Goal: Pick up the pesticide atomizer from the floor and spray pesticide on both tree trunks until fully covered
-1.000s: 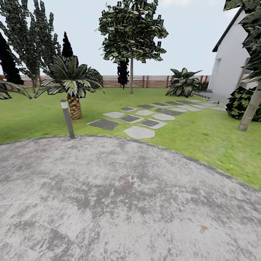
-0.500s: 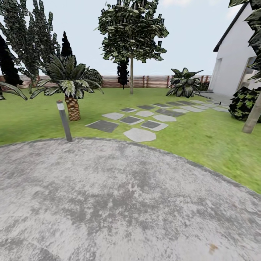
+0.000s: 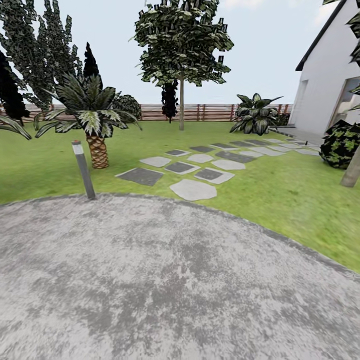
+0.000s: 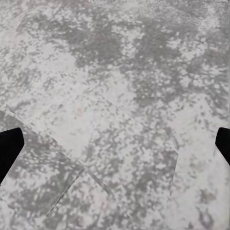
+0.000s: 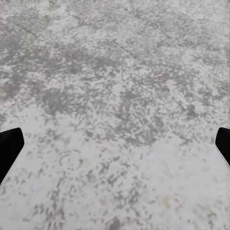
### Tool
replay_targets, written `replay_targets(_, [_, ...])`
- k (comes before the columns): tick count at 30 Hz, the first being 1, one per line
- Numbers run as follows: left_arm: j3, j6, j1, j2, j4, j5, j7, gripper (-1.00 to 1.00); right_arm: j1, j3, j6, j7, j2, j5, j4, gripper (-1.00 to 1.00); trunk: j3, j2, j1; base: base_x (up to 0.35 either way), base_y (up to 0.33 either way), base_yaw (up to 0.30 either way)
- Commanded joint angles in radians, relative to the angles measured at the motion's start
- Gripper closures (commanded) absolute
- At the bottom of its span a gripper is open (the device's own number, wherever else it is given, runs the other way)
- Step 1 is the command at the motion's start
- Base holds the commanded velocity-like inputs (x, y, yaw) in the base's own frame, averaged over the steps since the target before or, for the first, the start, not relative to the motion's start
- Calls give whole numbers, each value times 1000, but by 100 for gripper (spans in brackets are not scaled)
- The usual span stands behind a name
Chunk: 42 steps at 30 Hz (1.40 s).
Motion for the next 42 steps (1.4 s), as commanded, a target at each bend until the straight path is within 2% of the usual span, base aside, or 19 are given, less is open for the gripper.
replay_targets(1, [0,0,0,0,0,0,0,-100,0,0,0,0,0,0,0,-100,0,0,0,340,0,0])
replay_targets(42, [0,-2,-1,0,17,2,0,-100,0,1,0,0,0,0,4,-100,0,0,0,340,0,0])
